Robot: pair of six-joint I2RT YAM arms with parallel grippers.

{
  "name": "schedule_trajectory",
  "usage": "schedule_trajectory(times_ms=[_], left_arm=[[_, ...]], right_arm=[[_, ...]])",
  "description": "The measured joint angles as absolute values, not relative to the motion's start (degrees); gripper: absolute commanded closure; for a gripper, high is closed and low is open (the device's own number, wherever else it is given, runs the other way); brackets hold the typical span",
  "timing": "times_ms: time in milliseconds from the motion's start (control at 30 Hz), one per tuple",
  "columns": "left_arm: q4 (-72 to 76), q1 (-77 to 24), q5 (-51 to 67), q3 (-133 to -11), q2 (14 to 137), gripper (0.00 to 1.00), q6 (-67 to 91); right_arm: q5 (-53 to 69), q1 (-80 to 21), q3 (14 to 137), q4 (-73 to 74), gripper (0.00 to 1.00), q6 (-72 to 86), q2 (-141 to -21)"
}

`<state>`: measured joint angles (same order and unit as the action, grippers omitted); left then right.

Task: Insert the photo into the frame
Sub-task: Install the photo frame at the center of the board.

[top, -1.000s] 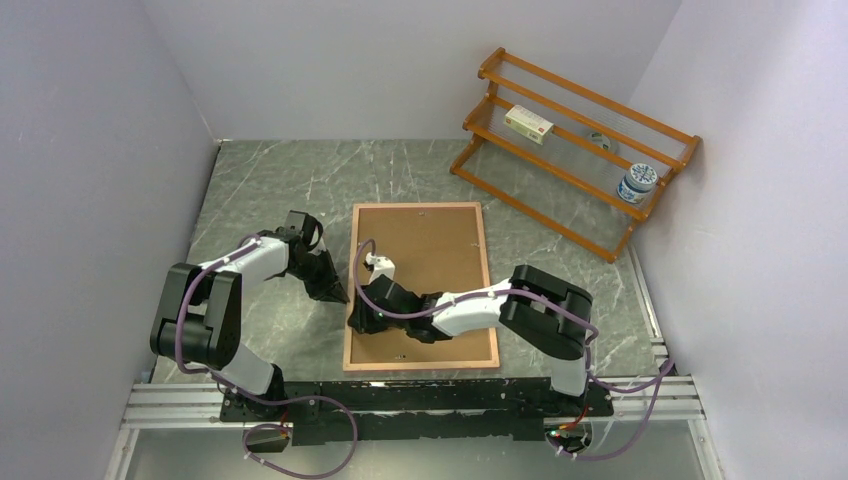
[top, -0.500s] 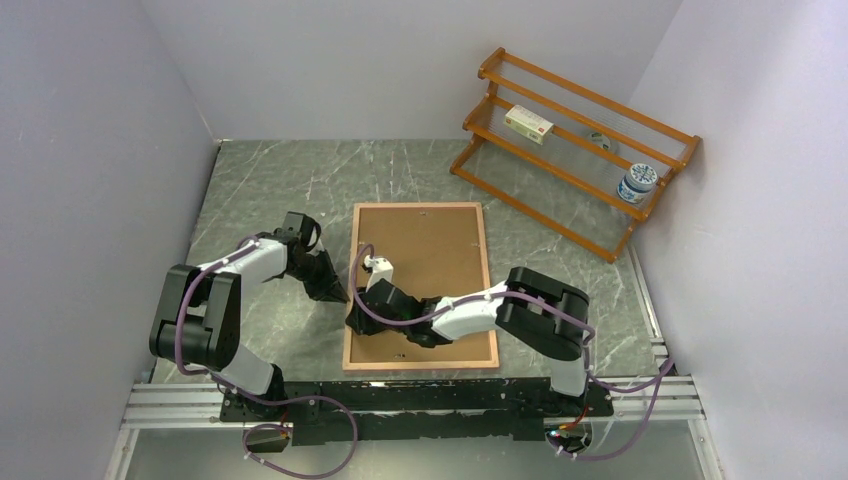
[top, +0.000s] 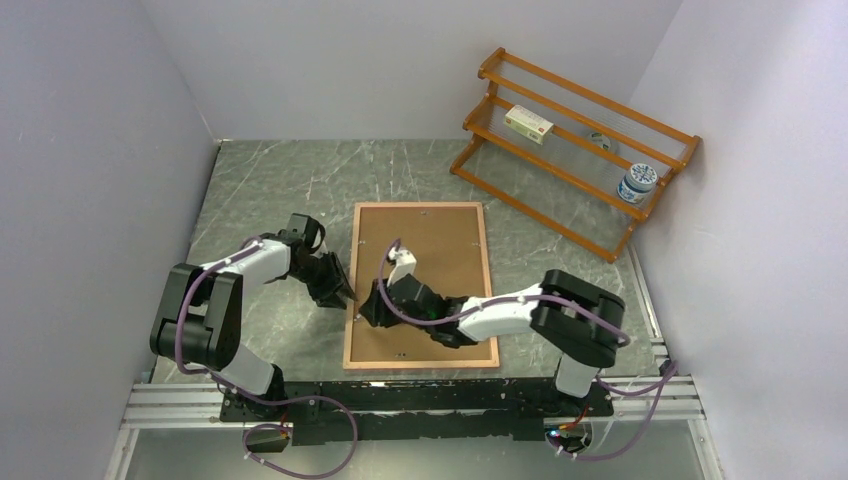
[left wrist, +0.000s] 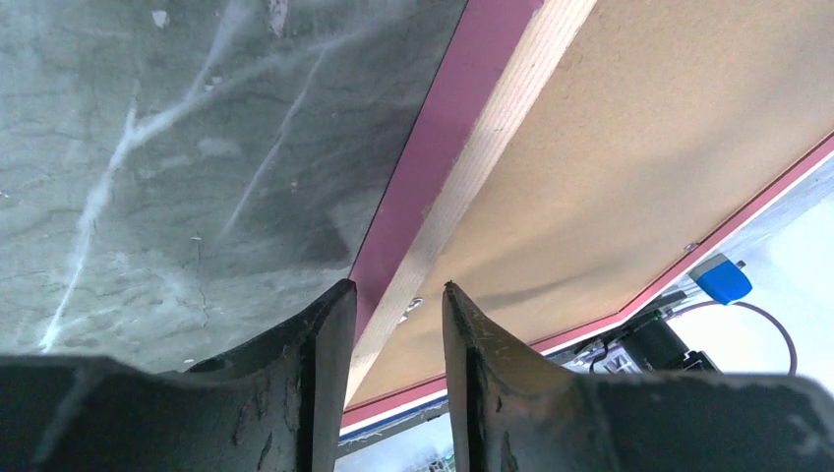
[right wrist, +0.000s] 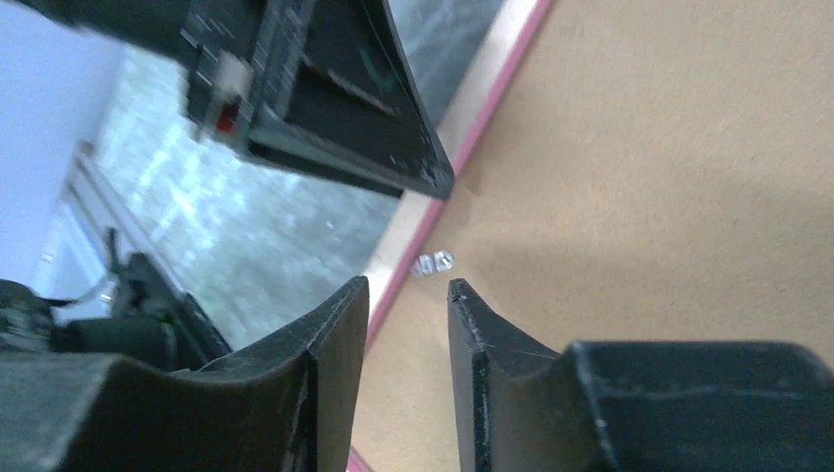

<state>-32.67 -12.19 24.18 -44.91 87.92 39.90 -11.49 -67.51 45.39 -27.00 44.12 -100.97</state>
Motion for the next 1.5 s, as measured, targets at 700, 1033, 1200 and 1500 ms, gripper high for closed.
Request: schedule_trajectory(times_ms=[700, 1033, 1200, 1500], left_arm=[[-20.69, -12.99, 34.54, -43.66, 92.99, 0.97, 47.07], [-19.59, -19.11, 36.62, -43.77, 94.96, 0.82, 49.69], [-17.78, -19.4, 37.15, -43.75, 96.18, 0.78, 50.24], [-17.47, -19.07, 38.46, -43.77, 96.73, 0.89, 49.34]], right_arm=[[-3.51, -55.64, 44.03, 1.06, 0.58, 71.66, -86.21], [-3.42, -56.58, 43.44, 5.87, 0.55, 83.66, -86.85], [-3.51, -56.62, 43.46, 3.4, 0.57, 86.43, -91.7], [-1.41, -57.36, 42.37, -4.8, 0.62, 87.7, -94.52]])
